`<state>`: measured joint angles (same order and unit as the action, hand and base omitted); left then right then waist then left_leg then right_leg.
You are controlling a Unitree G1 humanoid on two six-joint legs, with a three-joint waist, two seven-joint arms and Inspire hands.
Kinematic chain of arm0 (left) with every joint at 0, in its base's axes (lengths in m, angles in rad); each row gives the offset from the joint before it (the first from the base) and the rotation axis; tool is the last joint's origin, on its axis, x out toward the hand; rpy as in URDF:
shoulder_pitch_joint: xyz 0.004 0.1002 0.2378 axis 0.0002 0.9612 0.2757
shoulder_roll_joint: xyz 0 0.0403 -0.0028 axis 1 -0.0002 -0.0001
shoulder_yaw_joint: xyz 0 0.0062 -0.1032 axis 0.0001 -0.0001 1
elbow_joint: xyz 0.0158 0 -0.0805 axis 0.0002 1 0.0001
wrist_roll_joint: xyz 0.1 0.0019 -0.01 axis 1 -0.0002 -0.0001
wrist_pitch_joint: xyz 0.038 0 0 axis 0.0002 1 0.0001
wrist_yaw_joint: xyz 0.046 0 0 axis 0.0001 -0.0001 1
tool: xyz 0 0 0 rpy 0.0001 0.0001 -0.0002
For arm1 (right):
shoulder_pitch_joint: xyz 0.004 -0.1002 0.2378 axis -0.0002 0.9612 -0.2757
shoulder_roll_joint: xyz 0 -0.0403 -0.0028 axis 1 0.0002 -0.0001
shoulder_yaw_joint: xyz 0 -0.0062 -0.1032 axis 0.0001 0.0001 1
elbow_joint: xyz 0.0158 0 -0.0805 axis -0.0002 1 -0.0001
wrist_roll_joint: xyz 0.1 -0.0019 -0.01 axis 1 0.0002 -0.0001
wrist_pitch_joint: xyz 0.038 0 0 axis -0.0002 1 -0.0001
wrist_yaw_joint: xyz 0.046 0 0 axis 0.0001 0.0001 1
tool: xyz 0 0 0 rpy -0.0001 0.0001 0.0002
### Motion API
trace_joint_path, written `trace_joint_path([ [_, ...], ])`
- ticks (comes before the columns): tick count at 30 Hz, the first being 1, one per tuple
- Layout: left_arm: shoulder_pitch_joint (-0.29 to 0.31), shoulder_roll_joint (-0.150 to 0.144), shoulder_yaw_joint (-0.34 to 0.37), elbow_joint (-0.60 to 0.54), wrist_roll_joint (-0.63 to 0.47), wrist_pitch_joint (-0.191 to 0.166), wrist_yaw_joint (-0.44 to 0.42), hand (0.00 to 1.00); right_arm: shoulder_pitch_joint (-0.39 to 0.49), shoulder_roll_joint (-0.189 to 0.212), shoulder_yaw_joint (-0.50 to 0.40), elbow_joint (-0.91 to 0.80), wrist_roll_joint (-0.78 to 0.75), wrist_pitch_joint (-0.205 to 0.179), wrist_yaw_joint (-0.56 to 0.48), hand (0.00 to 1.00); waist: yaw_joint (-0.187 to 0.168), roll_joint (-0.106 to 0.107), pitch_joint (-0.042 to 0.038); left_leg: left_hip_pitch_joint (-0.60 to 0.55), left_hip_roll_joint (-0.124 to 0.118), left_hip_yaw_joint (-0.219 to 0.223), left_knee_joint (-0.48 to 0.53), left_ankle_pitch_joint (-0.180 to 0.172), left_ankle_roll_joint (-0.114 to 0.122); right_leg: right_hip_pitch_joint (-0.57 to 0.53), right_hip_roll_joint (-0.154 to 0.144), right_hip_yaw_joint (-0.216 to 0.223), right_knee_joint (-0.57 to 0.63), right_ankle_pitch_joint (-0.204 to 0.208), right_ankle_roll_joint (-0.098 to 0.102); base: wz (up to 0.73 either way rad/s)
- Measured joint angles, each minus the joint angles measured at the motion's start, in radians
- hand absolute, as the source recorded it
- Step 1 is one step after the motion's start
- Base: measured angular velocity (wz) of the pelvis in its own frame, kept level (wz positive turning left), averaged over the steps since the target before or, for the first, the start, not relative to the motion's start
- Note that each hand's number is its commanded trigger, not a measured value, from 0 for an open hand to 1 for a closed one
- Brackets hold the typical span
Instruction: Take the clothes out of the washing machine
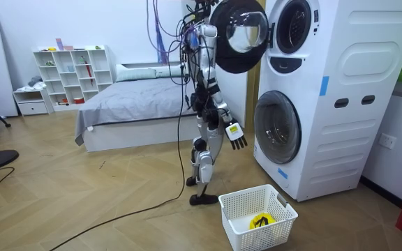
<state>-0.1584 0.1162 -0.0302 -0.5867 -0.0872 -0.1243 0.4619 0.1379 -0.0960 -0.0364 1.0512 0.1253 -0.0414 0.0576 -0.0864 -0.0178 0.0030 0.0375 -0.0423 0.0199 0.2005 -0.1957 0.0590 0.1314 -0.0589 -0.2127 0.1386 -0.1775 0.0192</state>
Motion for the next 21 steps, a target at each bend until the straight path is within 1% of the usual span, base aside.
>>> trace_joint_path([
  [1, 0.000, -0.013, -0.055, 0.017, 0.000, 0.002, -0.051, 0.00, -0.009, -0.004, 0.019, 0.004, 0.002, -0.001, 0.007, 0.00, -0.016, 0.000, 0.0007, -0.005, -0.002, -0.001, 0.001, 0.000, 0.003, -0.001, -0.002, 0.003, 0.001, 0.001, 0.002, 0.06],
  [2, -0.002, -0.020, -0.086, 0.025, 0.003, 0.004, -0.075, 0.00, -0.014, -0.004, 0.025, 0.004, 0.001, -0.001, 0.012, 0.00, -0.025, 0.000, 0.0011, -0.011, -0.003, -0.002, 0.001, 0.002, 0.005, -0.004, -0.004, 0.003, 0.002, 0.002, 0.003, 0.04],
  [3, -0.004, -0.030, -0.153, 0.052, 0.007, 0.003, -0.123, 0.00, -0.035, -0.006, 0.049, 0.016, 0.001, -0.003, 0.019, 0.00, -0.039, 0.004, 0.0044, -0.011, -0.005, -0.001, -0.001, 0.003, 0.007, -0.006, -0.006, 0.008, 0.003, 0.004, 0.007, -0.05],
  [4, -0.005, -0.045, -0.194, 0.086, 0.011, 0.000, -0.154, 0.00, -0.061, -0.006, 0.073, 0.045, 0.005, -0.004, 0.024, 0.00, -0.050, 0.006, 0.0053, -0.010, -0.005, 0.005, -0.003, 0.002, 0.010, -0.008, -0.007, 0.013, 0.006, 0.005, 0.008, -0.11],
  [5, -0.008, -0.054, -0.198, 0.103, 0.021, -0.008, -0.159, 0.00, -0.067, -0.006, 0.082, 0.051, 0.006, -0.004, 0.027, 0.00, -0.052, 0.006, 0.0055, -0.010, -0.006, 0.007, -0.002, 0.002, 0.011, -0.008, -0.008, 0.016, 0.007, 0.005, 0.008, -0.07],
  [6, -0.021, -0.056, -0.202, 0.132, 0.022, -0.008, -0.191, 0.00, -0.072, -0.006, 0.094, 0.053, 0.003, -0.003, 0.037, 0.00, -0.057, 0.008, 0.0059, -0.010, -0.006, 0.007, -0.002, 0.003, 0.013, -0.012, -0.009, 0.016, 0.014, 0.006, 0.009, 0.00],
  [7, -0.030, -0.051, -0.217, 0.156, 0.026, -0.008, -0.217, 0.00, -0.077, -0.006, 0.098, 0.053, 0.005, -0.002, 0.045, 0.00, -0.061, 0.009, 0.0066, -0.010, -0.006, 0.007, -0.002, 0.004, 0.015, -0.012, -0.009, 0.016, 0.013, 0.008, 0.011, 0.00],
  [8, -0.030, -0.046, -0.233, 0.171, 0.036, -0.010, -0.226, 0.00, -0.081, -0.008, 0.104, 0.055, 0.005, -0.002, 0.046, 0.00, -0.064, 0.010, 0.0074, -0.010, -0.006, 0.007, -0.002, 0.004, 0.015, -0.011, -0.009, 0.016, 0.012, 0.009, 0.013, 0.04],
  [9, -0.028, -0.034, -0.276, 0.208, 0.069, -0.013, -0.241, 0.00, -0.092, -0.012, 0.124, 0.067, 0.004, -0.003, 0.047, 0.00, -0.071, 0.010, 0.0076, -0.010, -0.007, 0.010, -0.002, 0.005, 0.016, -0.010, -0.010, 0.017, 0.012, 0.009, 0.013, 0.00],
  [10, -0.027, -0.029, -0.326, 0.248, 0.083, -0.006, -0.265, 0.00, -0.105, -0.015, 0.132, 0.081, 0.001, -0.002, 0.047, 0.00, -0.076, 0.011, 0.0079, -0.010, -0.008, 0.011, -0.003, 0.005, 0.017, -0.010, -0.010, 0.018, 0.012, 0.011, 0.014, 0.00],
  [11, -0.027, -0.027, -0.357, 0.270, 0.082, 0.006, -0.286, 0.00, -0.109, -0.017, 0.133, 0.082, 0.001, -0.002, 0.048, 0.00, -0.079, 0.011, 0.0084, -0.010, -0.008, 0.012, -0.003, 0.005, 0.018, -0.010, -0.010, 0.019, 0.012, 0.011, 0.015, 0.00],
  [13, -0.025, -0.024, -0.483, 0.376, 0.084, 0.072, -0.381, 0.00, -0.127, -0.018, 0.133, 0.081, 0.001, -0.003, 0.049, 0.00, -0.108, 0.013, 0.0097, -0.010, -0.007, 0.024, -0.012, 0.005, 0.019, -0.019, -0.010, 0.025, 0.012, 0.012, 0.016, -0.16],
  [14, -0.024, -0.024, -0.514, 0.399, 0.086, 0.089, -0.404, 0.00, -0.132, -0.018, 0.133, 0.079, 0.001, -0.003, 0.050, 0.00, -0.115, 0.015, 0.0102, -0.010, -0.006, 0.032, -0.014, 0.005, 0.019, -0.024, -0.009, 0.031, 0.012, 0.012, 0.016, -0.34],
  [15, -0.024, -0.024, -0.569, 0.437, 0.104, 0.113, -0.447, 0.00, -0.140, -0.019, 0.139, 0.074, 0.002, -0.003, 0.050, 0.00, -0.133, 0.019, 0.0110, -0.013, -0.004, 0.042, -0.015, 0.005, 0.019, -0.035, -0.008, 0.041, 0.011, 0.012, 0.016, -0.36],
  [16, -0.024, -0.025, -0.614, 0.468, 0.125, 0.125, -0.495, 0.00, -0.140, -0.020, 0.143, 0.071, 0.004, -0.005, 0.051, 0.00, -0.155, 0.022, 0.0106, -0.016, -0.002, 0.055, -0.015, 0.005, 0.019, -0.045, -0.007, 0.049, 0.011, 0.012, 0.016, -0.33],
  [17, -0.024, -0.025, -0.632, 0.482, 0.136, 0.128, -0.518, 0.00, -0.140, -0.020, 0.145, 0.071, 0.006, -0.005, 0.052, 0.00, -0.165, 0.023, 0.0107, -0.016, -0.001, 0.061, -0.016, 0.005, 0.018, -0.048, -0.007, 0.051, 0.011, 0.012, 0.016, -0.29],
  [19, -0.024, -0.026, -0.677, 0.523, 0.168, 0.128, -0.584, 0.00, -0.133, -0.026, 0.156, 0.078, 0.012, -0.004, 0.055, 0.00, -0.188, 0.020, 0.0136, -0.007, -0.001, 0.088, -0.017, 0.005, 0.018, -0.052, -0.003, 0.083, 0.011, 0.012, 0.016, -0.36],
  [20, -0.024, -0.027, -0.682, 0.534, 0.170, 0.128, -0.596, 0.00, -0.132, -0.028, 0.158, 0.078, 0.012, -0.004, 0.054, 0.00, -0.191, 0.019, 0.0141, -0.005, 0.000, 0.091, -0.018, 0.005, 0.018, -0.052, -0.003, 0.090, 0.011, 0.012, 0.016, -0.35],
  [21, -0.024, -0.028, -0.685, 0.553, 0.174, 0.128, -0.618, 0.00, -0.131, -0.033, 0.167, 0.078, 0.014, -0.005, 0.054, 0.00, -0.200, 0.015, 0.0166, 0.000, 0.004, 0.091, -0.020, 0.005, 0.018, -0.052, -0.002, 0.102, 0.011, 0.012, 0.016, -0.20],
])
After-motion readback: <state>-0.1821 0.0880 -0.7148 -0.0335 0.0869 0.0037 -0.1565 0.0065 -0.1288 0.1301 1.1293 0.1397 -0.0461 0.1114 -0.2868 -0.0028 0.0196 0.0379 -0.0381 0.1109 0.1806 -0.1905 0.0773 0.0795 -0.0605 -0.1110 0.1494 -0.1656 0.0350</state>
